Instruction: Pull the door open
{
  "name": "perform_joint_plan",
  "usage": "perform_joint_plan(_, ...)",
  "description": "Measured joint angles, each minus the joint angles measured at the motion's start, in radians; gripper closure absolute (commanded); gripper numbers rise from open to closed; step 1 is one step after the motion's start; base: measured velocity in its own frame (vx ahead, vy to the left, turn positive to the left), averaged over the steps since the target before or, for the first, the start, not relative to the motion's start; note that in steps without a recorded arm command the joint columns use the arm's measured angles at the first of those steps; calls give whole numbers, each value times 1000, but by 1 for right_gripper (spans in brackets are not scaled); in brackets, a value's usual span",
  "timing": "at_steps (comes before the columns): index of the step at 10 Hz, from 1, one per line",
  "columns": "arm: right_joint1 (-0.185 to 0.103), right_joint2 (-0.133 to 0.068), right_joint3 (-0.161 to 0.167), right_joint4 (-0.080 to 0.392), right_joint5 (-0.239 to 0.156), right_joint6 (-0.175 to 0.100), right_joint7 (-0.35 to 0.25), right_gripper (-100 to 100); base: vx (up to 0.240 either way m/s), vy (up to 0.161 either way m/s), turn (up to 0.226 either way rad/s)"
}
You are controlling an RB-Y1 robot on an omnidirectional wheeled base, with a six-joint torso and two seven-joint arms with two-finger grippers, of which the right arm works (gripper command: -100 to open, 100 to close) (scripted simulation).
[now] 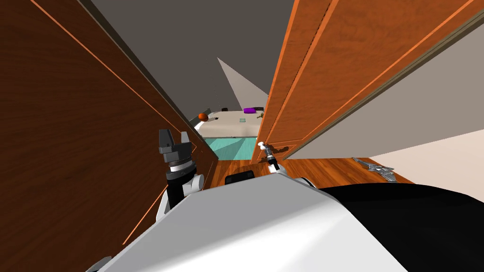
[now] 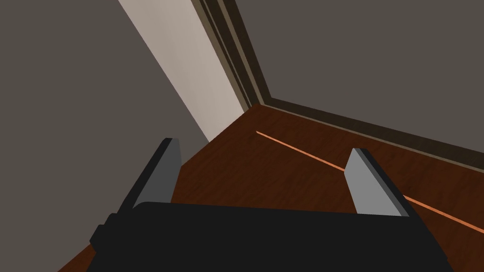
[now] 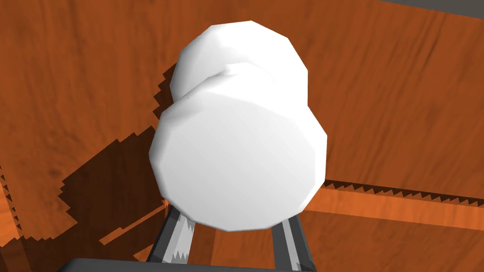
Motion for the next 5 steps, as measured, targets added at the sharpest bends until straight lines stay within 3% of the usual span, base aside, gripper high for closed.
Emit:
perform_joint_plan(1, -14, -8, 9, 32, -9, -17, -23, 100, -31, -10, 37)
perform_joint_plan(4, 7, -4, 20, -17, -27, 10, -60, 100, -25, -15, 20)
perform_joint_plan(5, 3, -7, 25, -10, -33, 9, -78, 100, -35, -10, 18)
